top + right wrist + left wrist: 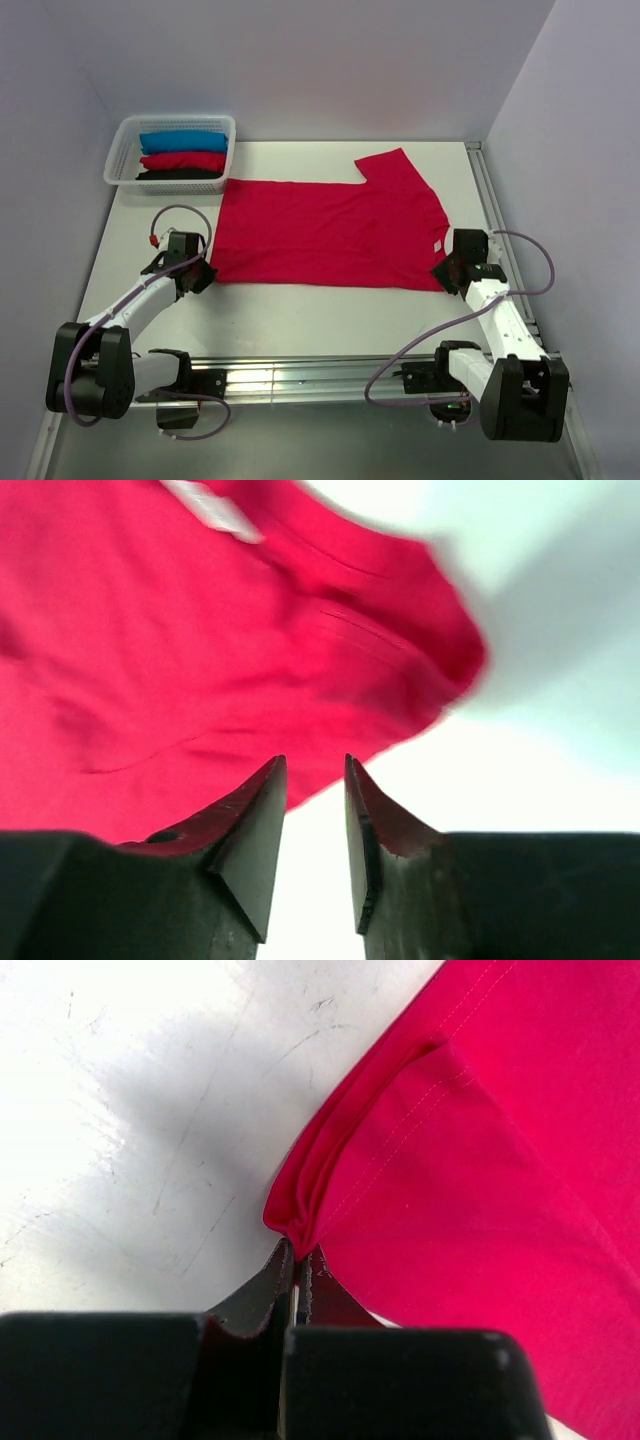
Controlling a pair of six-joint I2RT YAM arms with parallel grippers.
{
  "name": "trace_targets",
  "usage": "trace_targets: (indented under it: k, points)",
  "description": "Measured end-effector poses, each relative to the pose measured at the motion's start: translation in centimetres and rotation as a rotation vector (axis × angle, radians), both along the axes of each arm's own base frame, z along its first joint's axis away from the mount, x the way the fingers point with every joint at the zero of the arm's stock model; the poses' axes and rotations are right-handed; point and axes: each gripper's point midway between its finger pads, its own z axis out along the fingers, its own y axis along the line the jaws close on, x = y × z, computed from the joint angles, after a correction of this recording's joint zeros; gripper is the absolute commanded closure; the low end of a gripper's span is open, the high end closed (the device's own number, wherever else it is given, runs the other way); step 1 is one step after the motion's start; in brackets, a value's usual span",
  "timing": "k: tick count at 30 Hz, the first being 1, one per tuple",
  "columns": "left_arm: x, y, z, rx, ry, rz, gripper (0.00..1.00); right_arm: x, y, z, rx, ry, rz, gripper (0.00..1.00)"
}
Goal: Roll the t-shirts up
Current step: Fold the tshirt
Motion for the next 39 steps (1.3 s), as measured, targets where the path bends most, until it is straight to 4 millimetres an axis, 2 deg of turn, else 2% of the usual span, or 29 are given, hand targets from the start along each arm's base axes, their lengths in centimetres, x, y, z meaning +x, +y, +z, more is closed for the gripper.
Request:
trace_targets:
  k: [2,4,13,17,24,32,39]
  points:
    - [-0.1,0.0,-0.1,0.000,0.007,0.000,1.00,-1.0,-0.4,-1.0,-0.003,0.031,-0.039,0.74]
    - [-0.2,0.0,-0.1,-0.002,0.009,-0.003,1.00,-1.5,-0.9,-1.6,-0.008,0.050,-0.069,0.76]
    - [-0.5,-0.1,-0.2,-0.001,0.021,-0.007,1.00,-1.1,-2.3,-4.1,-0.021,0.130,-0.139,0.84]
    - [-0.6,-0.1,-0.4,-0.002,0.027,-0.008,1.00,-0.6,-2.5,-5.3,-0.017,0.180,-0.153,1.00]
    - [-0.7,-0.2,-0.7,-0.005,0.043,-0.010,1.00,-0.1,-3.7,-5.3,-0.024,0.190,-0.240,1.00]
    - [-1.3,-0.5,-0.5,-0.026,0.042,-0.019,1.00,-1.0,-4.9,-5.3,-0.012,0.213,-0.321,1.00]
    - [-3.1,-0.6,-0.5,-0.057,0.031,0.001,1.00,-2.5,-4.9,-5.3,0.006,0.225,-0.347,1.00]
